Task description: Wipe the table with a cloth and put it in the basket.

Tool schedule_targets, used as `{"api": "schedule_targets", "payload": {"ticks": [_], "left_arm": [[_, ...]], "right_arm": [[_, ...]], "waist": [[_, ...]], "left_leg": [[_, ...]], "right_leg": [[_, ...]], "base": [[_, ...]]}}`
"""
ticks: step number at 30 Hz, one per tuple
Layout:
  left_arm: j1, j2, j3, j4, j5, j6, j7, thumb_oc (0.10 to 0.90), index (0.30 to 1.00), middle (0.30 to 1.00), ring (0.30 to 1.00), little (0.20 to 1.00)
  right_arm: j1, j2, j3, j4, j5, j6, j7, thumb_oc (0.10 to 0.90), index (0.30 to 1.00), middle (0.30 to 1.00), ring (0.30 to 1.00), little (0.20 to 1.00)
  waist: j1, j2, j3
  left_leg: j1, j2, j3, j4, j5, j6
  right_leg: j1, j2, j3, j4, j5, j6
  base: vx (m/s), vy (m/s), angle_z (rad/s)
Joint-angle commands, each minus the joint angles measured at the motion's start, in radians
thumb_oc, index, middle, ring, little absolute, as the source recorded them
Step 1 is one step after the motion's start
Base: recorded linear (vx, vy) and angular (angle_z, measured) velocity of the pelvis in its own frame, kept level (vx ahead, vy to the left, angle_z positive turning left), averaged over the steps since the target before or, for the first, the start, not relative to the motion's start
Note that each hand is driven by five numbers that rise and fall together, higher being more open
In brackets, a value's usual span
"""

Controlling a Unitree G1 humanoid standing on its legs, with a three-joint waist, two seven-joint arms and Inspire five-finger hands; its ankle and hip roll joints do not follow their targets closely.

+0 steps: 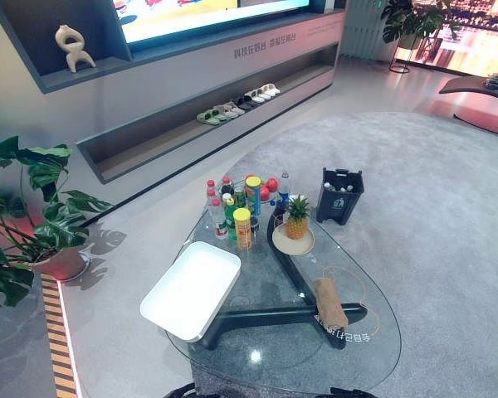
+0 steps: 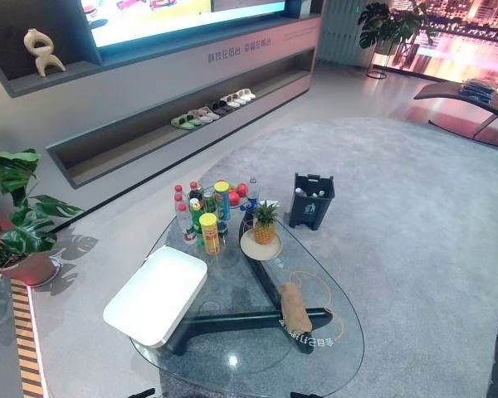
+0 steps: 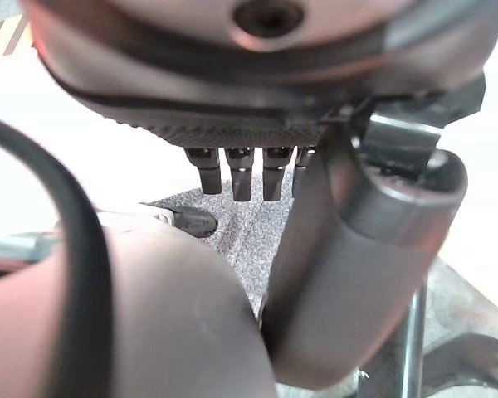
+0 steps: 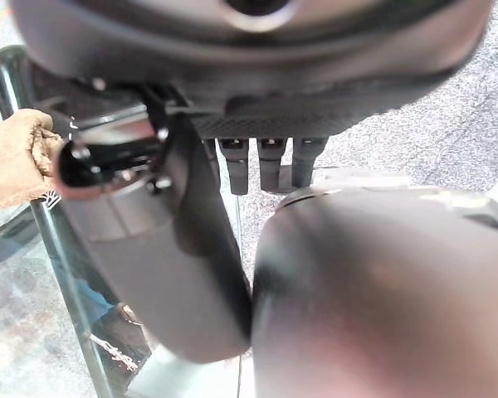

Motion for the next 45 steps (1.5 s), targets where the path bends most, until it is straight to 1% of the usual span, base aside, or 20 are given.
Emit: {"api": "schedule_targets", "payload": {"ticks": [1,3,6,8,10,11,13,14,15,19,23,25,26,28,29,30,35,37,41,45], "left_arm": [[-0.063,-0.03,-0.013,0.02,0.006,-0.04,0.016,0.8,0.9,0.9,0.9,0.9],[-0.066,-0.027,-0.017,0.015,0.004,-0.041,0.017,0.8,0.9,0.9,0.9,0.9],[-0.079,-0.015,-0.034,0.0,-0.015,-0.05,0.019,0.8,0.9,0.9,0.9,0.9],[-0.095,-0.006,-0.045,-0.012,-0.025,-0.058,0.029,0.8,0.9,0.9,0.9,0.9],[-0.108,-0.007,-0.051,-0.015,-0.039,-0.074,0.031,0.8,0.9,0.9,0.9,0.9],[-0.11,-0.007,-0.052,-0.017,-0.041,-0.074,0.032,0.8,0.9,0.9,0.9,0.9],[-0.128,-0.014,-0.067,-0.032,-0.062,-0.081,0.036,0.8,0.9,0.9,0.9,0.9],[-0.13,-0.016,-0.071,-0.039,-0.066,-0.082,0.039,0.8,0.9,0.9,0.9,0.9],[-0.14,-0.022,-0.089,-0.068,-0.081,-0.086,0.052,0.8,0.9,0.9,0.9,0.9],[-0.14,-0.023,-0.116,-0.139,-0.115,-0.1,0.073,0.8,0.9,0.9,0.9,0.9],[-0.13,-0.019,-0.117,-0.19,-0.142,-0.093,0.083,0.8,0.9,0.9,0.9,0.9],[-0.119,-0.017,-0.117,-0.198,-0.139,-0.092,0.084,0.8,0.9,0.9,0.9,0.9],[-0.107,-0.013,-0.116,-0.209,-0.138,-0.092,0.084,0.8,0.9,0.9,0.9,0.9],[-0.101,-0.01,-0.116,-0.213,-0.141,-0.094,0.085,0.8,0.9,0.9,0.9,0.9],[-0.099,-0.006,-0.111,-0.213,-0.144,-0.097,0.085,0.8,0.9,0.9,0.9,0.9],[-0.098,-0.005,-0.107,-0.211,-0.146,-0.102,0.083,0.8,0.9,0.9,0.9,0.9],[-0.1,-0.006,-0.105,-0.192,-0.165,-0.131,0.06,0.8,0.9,0.9,0.9,0.9],[-0.105,-0.008,-0.107,-0.185,-0.172,-0.141,0.052,0.8,0.9,0.9,0.9,0.9],[-0.123,-0.013,-0.114,-0.181,-0.183,-0.151,0.054,0.8,0.9,0.9,0.9,0.9],[-0.133,-0.015,-0.115,-0.187,-0.191,-0.147,0.055,0.8,0.9,0.9,0.9,0.9]], "right_arm": [[-0.011,0.005,0.063,0.043,-0.024,-0.021,-0.02,0.8,0.9,0.9,0.9,0.9],[-0.015,0.001,0.064,0.033,-0.016,-0.034,-0.026,0.8,0.9,0.9,0.9,0.9],[-0.033,-0.012,0.067,-0.001,0.016,-0.069,-0.051,0.8,0.9,0.9,0.9,0.9],[-0.053,-0.023,0.066,-0.026,0.047,-0.108,-0.083,0.8,0.9,0.9,0.9,0.9],[-0.073,-0.026,0.067,-0.053,0.066,-0.177,-0.121,0.8,0.9,0.9,0.9,0.9],[-0.075,-0.026,0.069,-0.057,0.068,-0.183,-0.127,0.8,0.9,0.9,0.9,0.9],[-0.087,-0.02,0.084,-0.112,0.082,-0.23,-0.19,0.8,0.9,0.9,0.9,0.9],[-0.089,-0.019,0.09,-0.133,0.087,-0.231,-0.208,0.8,0.9,0.9,0.9,0.9],[-0.095,-0.017,0.113,-0.228,0.097,-0.247,-0.281,0.8,0.9,0.9,0.9,0.9],[-0.091,-0.027,0.147,-0.474,0.086,-0.235,-0.428,0.8,0.9,0.9,0.9,0.9],[-0.079,-0.049,0.156,-0.647,0.057,-0.248,-0.517,0.8,0.9,0.9,0.9,0.9],[-0.071,-0.058,0.153,-0.704,0.05,-0.274,-0.541,0.8,0.9,0.9,0.9,0.9],[-0.06,-0.07,0.15,-0.795,0.053,-0.276,-0.571,0.8,0.9,0.9,0.9,0.9],[-0.054,-0.076,0.144,-0.842,0.047,-0.288,-0.587,0.8,0.9,0.9,0.9,0.9],[-0.049,-0.082,0.134,-0.902,0.031,-0.319,-0.618,0.8,0.9,0.9,0.9,0.9],[-0.047,-0.087,0.126,-0.939,0.017,-0.332,-0.644,0.8,0.9,0.9,0.9,0.9],[-0.052,-0.114,0.082,-1.076,-0.031,-0.423,-0.792,0.8,0.9,0.9,0.9,0.9],[-0.06,-0.119,0.069,-1.103,-0.054,-0.437,-0.844,0.8,0.9,0.9,0.9,0.9],[-0.099,-0.128,0.048,-1.156,-0.103,-0.446,-0.962,0.8,0.9,0.9,0.9,0.9],[-0.141,-0.138,0.028,-1.219,-0.158,-0.431,-1.042,0.8,0.9,0.9,0.9,0.9]], "waist": [[0.004,-0.028,0.045],[0.005,-0.029,0.054],[0.003,-0.029,0.087],[-0.001,-0.028,0.121],[-0.007,-0.021,0.154],[-0.008,-0.02,0.157],[-0.016,-0.013,0.191],[-0.018,-0.012,0.199],[-0.025,-0.01,0.227],[-0.045,-0.007,0.274],[-0.059,-0.005,0.304],[-0.062,-0.007,0.313],[-0.066,-0.01,0.323],[-0.069,-0.012,0.33],[-0.074,-0.014,0.34],[-0.077,-0.015,0.346],[-0.086,-0.015,0.374],[-0.087,-0.015,0.384],[-0.089,-0.015,0.408],[-0.088,-0.014,0.433]], "left_leg": [[-0.032,-0.059,0.03,0.022,-0.039,0.024],[-0.046,-0.059,0.032,0.03,-0.039,0.025],[-0.084,-0.061,0.029,0.039,-0.034,0.031],[-0.116,-0.064,0.026,0.041,-0.026,0.036],[-0.152,-0.07,0.02,0.049,-0.019,0.038],[-0.156,-0.071,0.02,0.051,-0.019,0.038],[-0.188,-0.08,0.015,0.067,-0.015,0.045],[-0.195,-0.082,0.015,0.071,-0.014,0.046],[-0.224,-0.088,0.014,0.092,-0.013,0.048],[-0.278,-0.1,0.017,0.139,-0.016,0.05],[-0.322,-0.111,0.024,0.19,-0.027,0.048],[-0.334,-0.113,0.028,0.206,-0.031,0.048],[-0.348,-0.115,0.031,0.218,-0.034,0.048],[-0.355,-0.116,0.035,0.225,-0.036,0.049],[-0.368,-0.117,0.04,0.234,-0.037,0.05],[-0.38,-0.117,0.043,0.241,-0.038,0.05],[-0.414,-0.121,0.055,0.262,-0.045,0.054],[-0.426,-0.123,0.058,0.271,-0.047,0.056],[-0.459,-0.125,0.068,0.296,-0.05,0.06],[-0.49,-0.124,0.073,0.326,-0.056,0.061]], "right_leg": [[-0.021,-0.001,0.017,0.035,-0.016,0.018],[-0.034,-0.002,0.017,0.039,-0.015,0.017],[-0.076,-0.001,0.022,0.049,-0.007,0.014],[-0.112,0.003,0.028,0.055,0.0,0.011],[-0.153,0.009,0.035,0.07,0.005,0.008],[-0.157,0.009,0.036,0.072,0.005,0.008],[-0.189,0.01,0.035,0.091,0.004,0.001],[-0.196,0.01,0.035,0.096,0.004,-0.001],[-0.223,0.011,0.035,0.114,0.003,-0.006],[-0.277,0.016,0.044,0.148,0.004,-0.015],[-0.314,0.017,0.045,0.176,0.001,-0.022],[-0.323,0.017,0.045,0.185,0.0,-0.023],[-0.333,0.017,0.048,0.192,-0.001,-0.023],[-0.342,0.017,0.05,0.199,-0.002,-0.024],[-0.357,0.018,0.052,0.208,-0.002,-0.024],[-0.37,0.018,0.054,0.215,-0.002,-0.023],[-0.409,0.02,0.062,0.23,0.0,-0.02],[-0.423,0.02,0.063,0.239,0.0,-0.02],[-0.459,0.02,0.062,0.261,0.002,-0.022],[-0.486,0.018,0.058,0.281,0.001,-0.024]], "base": [[0.0,0.0,0.0],[0.0,0.0,0.0],[-0.08,-0.016,0.0],[-0.16,-0.002,0.0],[-0.13,0.021,0.02],[-0.12,0.038,0.0],[-0.11,0.034,0.01],[-0.12,0.022,0.02],[-0.13,0.016,-0.01],[-0.09,0.026,0.0],[-0.05,0.042,-0.02],[0.0,0.0,0.0],[0.0,0.0,0.0],[-0.01,0.013,-0.02],[-0.02,0.033,-0.05],[-0.03,0.04,-0.07],[-0.01,0.033,-0.07],[0.0,0.015,0.0],[0.0,0.034,-0.02],[0.01,0.014,-0.01]]}}
